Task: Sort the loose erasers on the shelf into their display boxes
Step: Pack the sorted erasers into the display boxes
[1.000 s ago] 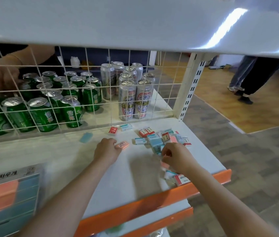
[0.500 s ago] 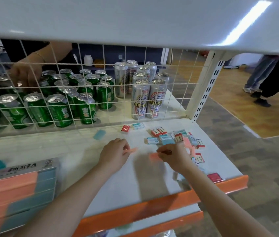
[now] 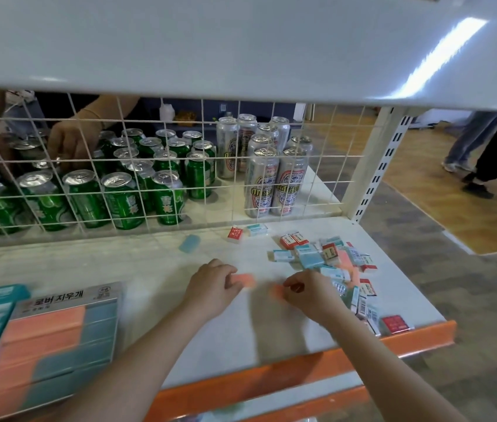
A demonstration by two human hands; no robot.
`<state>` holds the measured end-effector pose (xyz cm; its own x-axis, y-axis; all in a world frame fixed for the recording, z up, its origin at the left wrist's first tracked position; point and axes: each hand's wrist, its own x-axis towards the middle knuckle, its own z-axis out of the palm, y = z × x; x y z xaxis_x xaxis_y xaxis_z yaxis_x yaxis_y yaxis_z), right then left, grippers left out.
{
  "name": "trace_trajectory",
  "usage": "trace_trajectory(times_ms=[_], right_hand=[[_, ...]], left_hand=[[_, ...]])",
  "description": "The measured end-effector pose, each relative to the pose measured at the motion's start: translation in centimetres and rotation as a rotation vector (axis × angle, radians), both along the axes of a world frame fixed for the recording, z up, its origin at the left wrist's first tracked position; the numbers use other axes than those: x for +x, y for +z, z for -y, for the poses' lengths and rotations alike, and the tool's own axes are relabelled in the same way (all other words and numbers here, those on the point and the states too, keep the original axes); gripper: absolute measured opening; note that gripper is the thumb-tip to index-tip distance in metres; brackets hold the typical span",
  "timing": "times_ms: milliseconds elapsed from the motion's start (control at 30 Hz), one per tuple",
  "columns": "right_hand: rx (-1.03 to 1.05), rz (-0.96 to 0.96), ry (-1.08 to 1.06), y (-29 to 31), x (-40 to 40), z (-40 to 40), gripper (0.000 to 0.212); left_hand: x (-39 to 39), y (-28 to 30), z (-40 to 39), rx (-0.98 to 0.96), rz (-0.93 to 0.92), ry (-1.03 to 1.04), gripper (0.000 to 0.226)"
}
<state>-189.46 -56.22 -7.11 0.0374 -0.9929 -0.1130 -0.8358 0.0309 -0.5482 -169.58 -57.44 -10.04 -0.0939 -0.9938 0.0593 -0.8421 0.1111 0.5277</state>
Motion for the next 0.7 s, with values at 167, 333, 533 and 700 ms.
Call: trace_trajectory(times_ms=[167,333,533,700], right_hand=[[0.028,-0.022,0.047,0.2,0.5,-0.1,0.034],[0.047,0.029,0.038,0.7,0.8,-0.3,0.014],[-0.076,0.177,-0.006,0.7,1.9,-0.4,0.022],[-0.137,0.424,-0.032,2.4,3.3,-1.5,0.031]], left_hand=[[-1.0,0.4,0.4,0.054,-0.006,0.053,0.018],[-0.9,0.5,-0.4,0.046,-0.068,0.102,0.012],[0.6,1.2,-1.3,0.055,-0.374,0.185,0.013],[2.6,3.4,-3.0,0.036,-0.654,0.185,0.013]])
